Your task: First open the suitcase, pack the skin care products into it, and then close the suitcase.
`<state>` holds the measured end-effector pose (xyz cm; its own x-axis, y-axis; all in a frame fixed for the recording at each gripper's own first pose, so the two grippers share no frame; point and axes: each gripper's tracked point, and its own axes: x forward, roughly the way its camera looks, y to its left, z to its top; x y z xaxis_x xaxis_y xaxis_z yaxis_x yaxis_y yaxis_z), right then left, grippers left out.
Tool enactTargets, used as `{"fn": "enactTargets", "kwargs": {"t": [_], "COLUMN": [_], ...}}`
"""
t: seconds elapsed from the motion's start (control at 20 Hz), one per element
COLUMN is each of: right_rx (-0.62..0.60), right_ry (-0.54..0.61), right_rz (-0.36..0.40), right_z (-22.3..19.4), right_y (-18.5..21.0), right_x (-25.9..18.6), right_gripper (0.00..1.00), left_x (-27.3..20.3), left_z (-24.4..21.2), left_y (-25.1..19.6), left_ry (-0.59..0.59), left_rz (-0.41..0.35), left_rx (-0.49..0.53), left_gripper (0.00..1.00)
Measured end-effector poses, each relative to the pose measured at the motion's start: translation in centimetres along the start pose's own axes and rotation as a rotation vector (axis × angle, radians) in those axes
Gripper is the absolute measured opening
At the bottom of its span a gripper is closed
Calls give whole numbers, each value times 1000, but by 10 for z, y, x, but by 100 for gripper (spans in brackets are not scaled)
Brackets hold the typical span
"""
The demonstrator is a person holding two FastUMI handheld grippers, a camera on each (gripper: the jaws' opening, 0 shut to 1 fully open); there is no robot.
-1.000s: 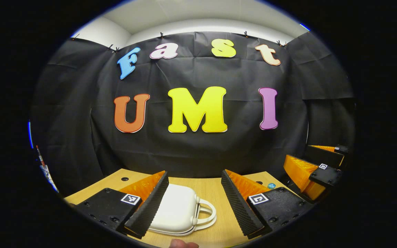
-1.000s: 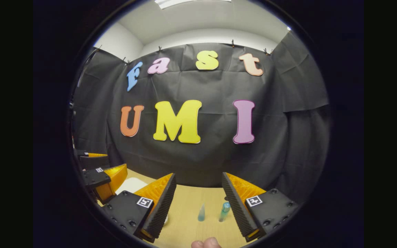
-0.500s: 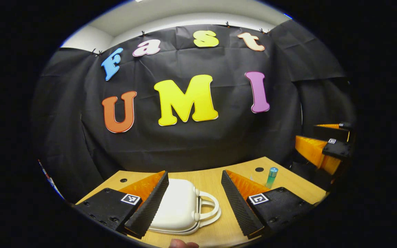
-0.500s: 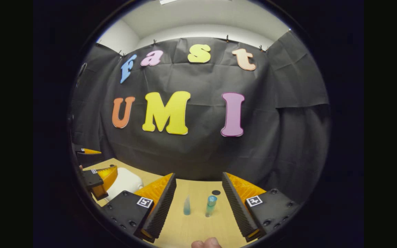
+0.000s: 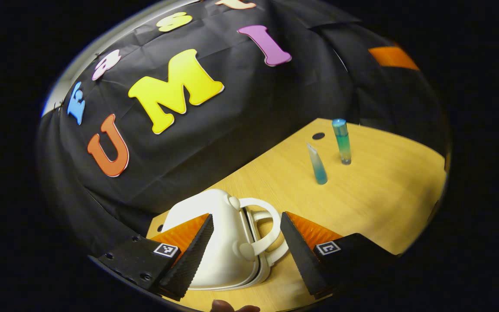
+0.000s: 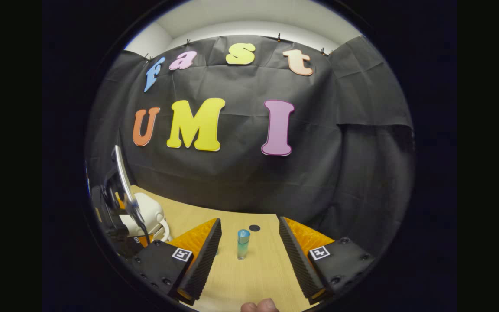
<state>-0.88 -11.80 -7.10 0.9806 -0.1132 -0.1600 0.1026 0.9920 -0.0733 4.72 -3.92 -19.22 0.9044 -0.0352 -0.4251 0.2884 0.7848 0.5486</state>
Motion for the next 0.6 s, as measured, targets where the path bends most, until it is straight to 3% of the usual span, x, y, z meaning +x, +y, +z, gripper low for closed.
{"fn": "enactTargets", "kwargs": {"t": [0.15, 0.6], "right_rx": [9, 46], "right_ry": [6, 7], "right_rz": [-7, -17], "right_z": [-3, -13], "right_y": [-11, -62], "right_x": [7, 32], "right_gripper": [77, 79], "left_x": [15, 48], "left_z": [-14, -40], "left_y": [-16, -34], "left_ry": [67, 196], "left_rz": [-30, -3], "left_rx": [91, 316], "left_gripper": [98, 91]}}
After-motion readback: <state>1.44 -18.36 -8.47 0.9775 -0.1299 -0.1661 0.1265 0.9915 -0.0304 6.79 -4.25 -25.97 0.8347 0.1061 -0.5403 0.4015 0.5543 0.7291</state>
